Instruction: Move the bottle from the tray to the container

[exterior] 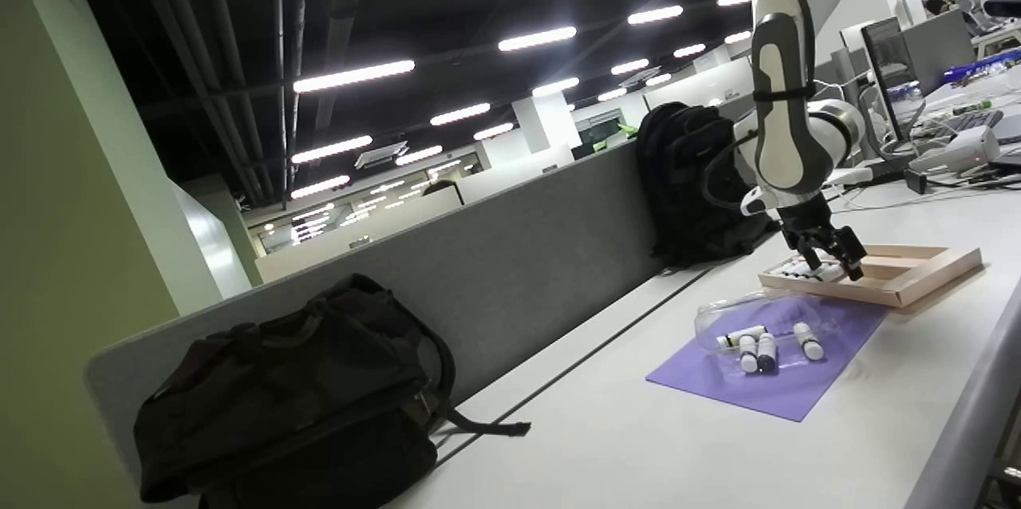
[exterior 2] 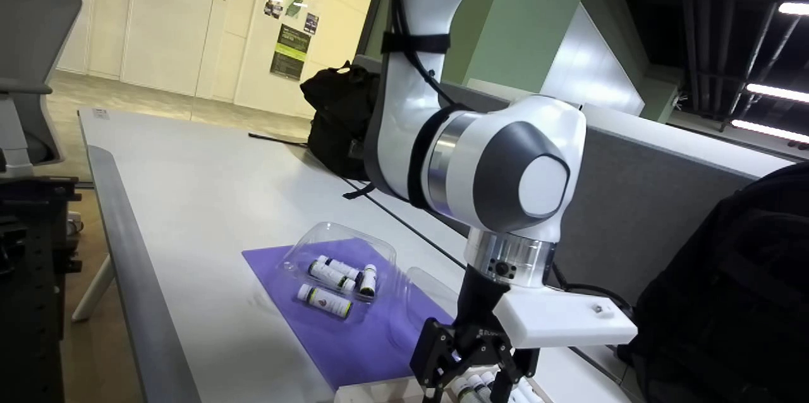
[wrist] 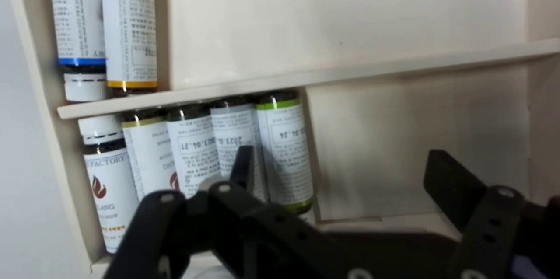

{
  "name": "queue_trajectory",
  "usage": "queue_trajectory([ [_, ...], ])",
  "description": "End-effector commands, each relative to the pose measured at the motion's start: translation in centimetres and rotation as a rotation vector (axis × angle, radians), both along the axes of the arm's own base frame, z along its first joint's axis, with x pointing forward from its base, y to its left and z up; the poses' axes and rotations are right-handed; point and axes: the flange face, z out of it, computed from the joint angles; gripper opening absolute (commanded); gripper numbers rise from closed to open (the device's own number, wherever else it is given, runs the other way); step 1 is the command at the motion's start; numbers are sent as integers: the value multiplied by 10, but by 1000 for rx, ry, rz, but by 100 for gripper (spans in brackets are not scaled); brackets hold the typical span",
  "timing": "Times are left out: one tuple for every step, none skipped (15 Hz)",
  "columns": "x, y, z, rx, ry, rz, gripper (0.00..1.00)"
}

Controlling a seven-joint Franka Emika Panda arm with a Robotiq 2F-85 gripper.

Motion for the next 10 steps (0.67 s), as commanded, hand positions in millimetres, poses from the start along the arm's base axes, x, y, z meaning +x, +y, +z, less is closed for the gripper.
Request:
queue_trajectory([
  [-2, 0, -4, 29, -17, -40, 100],
  [-2, 1, -5, 39, -10, -51, 100],
  [-2, 0, -5, 46, -10, -61, 100],
  [-2, 0, -5, 52, -9, -69, 100],
  [-3, -1, -6, 60, -10, -79, 100],
  [-3, -1, -6, 71, -12, -87, 100],
  [-4, 0, -7, 80, -14, -99, 100],
  [-4, 1, -7, 89, -14, -105, 100],
  [-5, 1, -8, 97, -18, -113, 100],
  [-6, 2, -8, 103, -18, -117, 100],
])
